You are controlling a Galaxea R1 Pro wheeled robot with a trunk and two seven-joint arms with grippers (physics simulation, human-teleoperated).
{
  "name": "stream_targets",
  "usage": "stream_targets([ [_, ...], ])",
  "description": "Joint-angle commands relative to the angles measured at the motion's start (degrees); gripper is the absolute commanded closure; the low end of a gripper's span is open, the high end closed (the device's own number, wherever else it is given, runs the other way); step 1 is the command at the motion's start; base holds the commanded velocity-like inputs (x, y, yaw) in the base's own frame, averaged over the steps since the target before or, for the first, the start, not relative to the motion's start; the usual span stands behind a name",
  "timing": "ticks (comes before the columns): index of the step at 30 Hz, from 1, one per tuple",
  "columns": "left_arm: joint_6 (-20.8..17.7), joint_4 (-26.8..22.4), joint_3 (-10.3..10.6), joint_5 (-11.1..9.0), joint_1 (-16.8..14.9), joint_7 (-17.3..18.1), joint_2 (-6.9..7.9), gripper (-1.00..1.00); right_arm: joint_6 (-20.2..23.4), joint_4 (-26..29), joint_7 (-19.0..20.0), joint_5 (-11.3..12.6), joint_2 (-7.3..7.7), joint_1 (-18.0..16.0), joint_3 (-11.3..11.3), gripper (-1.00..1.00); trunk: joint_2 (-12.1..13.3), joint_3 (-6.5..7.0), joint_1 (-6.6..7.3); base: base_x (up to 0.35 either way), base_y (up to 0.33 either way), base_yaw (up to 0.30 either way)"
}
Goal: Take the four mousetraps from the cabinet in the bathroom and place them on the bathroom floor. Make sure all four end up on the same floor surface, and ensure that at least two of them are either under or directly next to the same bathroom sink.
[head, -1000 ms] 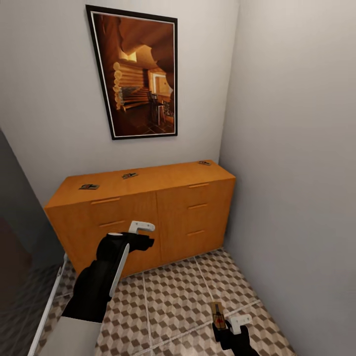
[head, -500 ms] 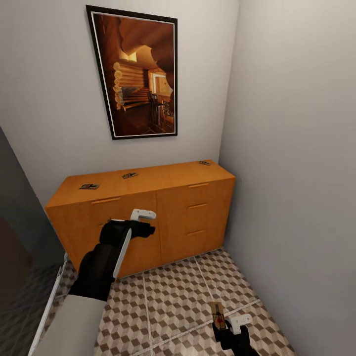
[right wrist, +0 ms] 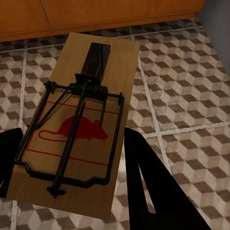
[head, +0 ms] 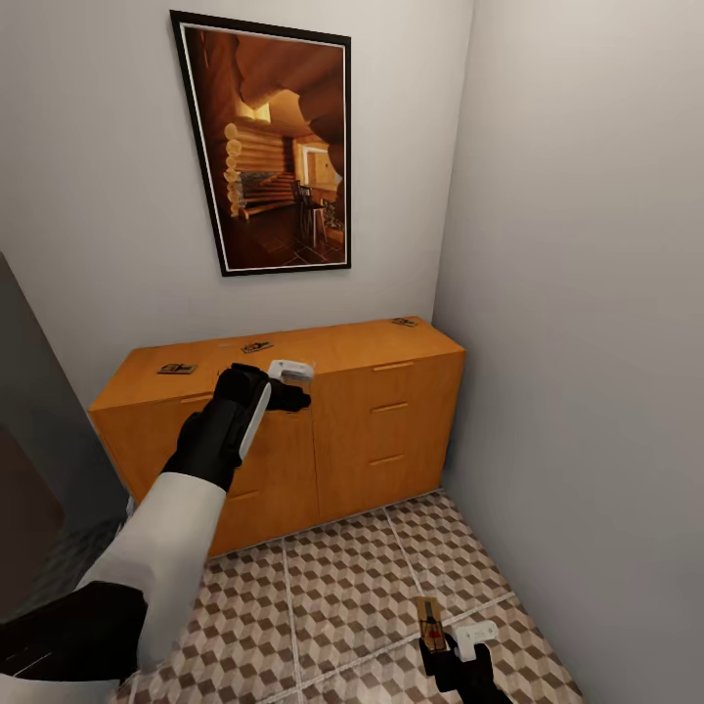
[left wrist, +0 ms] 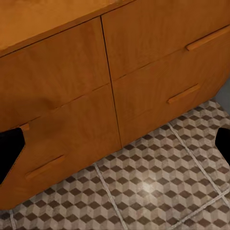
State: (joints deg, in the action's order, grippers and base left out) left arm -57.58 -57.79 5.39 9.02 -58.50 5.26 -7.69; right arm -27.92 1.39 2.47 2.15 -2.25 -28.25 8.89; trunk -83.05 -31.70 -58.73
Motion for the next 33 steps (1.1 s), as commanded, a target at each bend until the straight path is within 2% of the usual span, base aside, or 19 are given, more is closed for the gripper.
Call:
stream_targets([
  [1,-0.19,1.44,-0.02,0.61,-1.54,0.55,0.01,-1.0,-0.21,-0.07,0.43,0.49,-0.01,-0.05,0.16,1.0,-0.03,-0.06,0.0,0.0,0.0,0.0],
  [7,-0.17,7.48,-0.09,0.56,-8.25,0.51,0.04,-1.0,-0.13,-0.07,0.43,0.49,0.04,-0.05,0.16,1.0,-0.03,-0.06,0.0,0.0,0.0,0.0],
  [13,-0.17,11.34,-0.43,0.56,-12.0,0.5,0.04,-1.0,-0.12,-0.07,0.45,0.49,0.05,-0.05,0.16,1.0,-0.03,-0.06,0.0,0.0,0.0,0.0],
  [18,-0.17,12.39,-1.91,0.56,-12.62,0.33,0.15,-1.0,-0.18,-0.07,0.55,0.49,0.05,-0.05,0.16,1.0,-0.03,-0.06,0.0,0.0,0.0,0.0],
  [24,-0.19,14.65,-5.72,0.61,-12.84,0.22,0.33,-1.0,-0.36,-0.07,0.82,0.49,0.05,-0.05,0.16,1.0,-0.03,-0.06,0.0,0.0,0.0,0.0],
  [33,-0.55,16.2,-6.72,0.57,-12.86,0.4,0.39,-1.0,-0.61,-0.07,0.87,0.49,0.1,-0.05,0.16,1.0,-0.03,-0.06,0.0,0.0,0.0,0.0],
])
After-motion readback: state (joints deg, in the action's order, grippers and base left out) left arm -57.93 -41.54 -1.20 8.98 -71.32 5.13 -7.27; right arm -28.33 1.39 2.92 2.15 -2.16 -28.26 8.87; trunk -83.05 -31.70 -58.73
